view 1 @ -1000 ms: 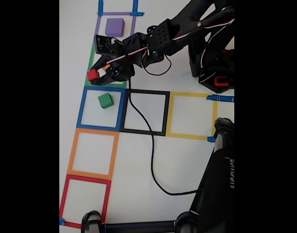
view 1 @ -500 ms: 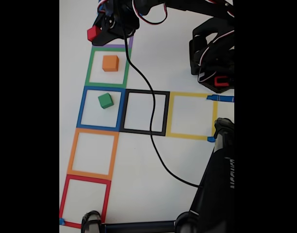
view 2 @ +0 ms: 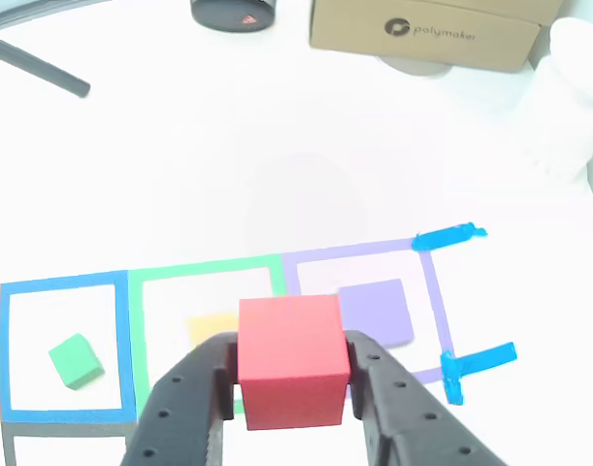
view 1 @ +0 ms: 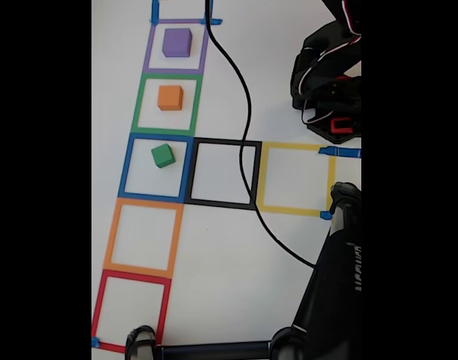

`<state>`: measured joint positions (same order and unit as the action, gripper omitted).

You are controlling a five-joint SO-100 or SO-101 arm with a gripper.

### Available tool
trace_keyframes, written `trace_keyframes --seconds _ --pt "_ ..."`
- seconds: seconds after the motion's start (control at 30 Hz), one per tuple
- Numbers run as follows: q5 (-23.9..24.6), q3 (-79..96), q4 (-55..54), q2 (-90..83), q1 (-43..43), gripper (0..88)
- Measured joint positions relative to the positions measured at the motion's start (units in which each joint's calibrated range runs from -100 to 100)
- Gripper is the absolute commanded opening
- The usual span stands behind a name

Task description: Tower of hanoi

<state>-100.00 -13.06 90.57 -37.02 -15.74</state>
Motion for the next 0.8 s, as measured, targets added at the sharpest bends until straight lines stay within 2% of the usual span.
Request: trace_keyframes --seconds 0.13,0.4,0.8 --pt "0.0 9.9 -5.6 0.1 -5.4 1.5" --pt "0.0 32.9 -26.0 0.2 -14.6 1.5" --pt "0.0 58.5 -62.3 7.5 -17.8 1.3"
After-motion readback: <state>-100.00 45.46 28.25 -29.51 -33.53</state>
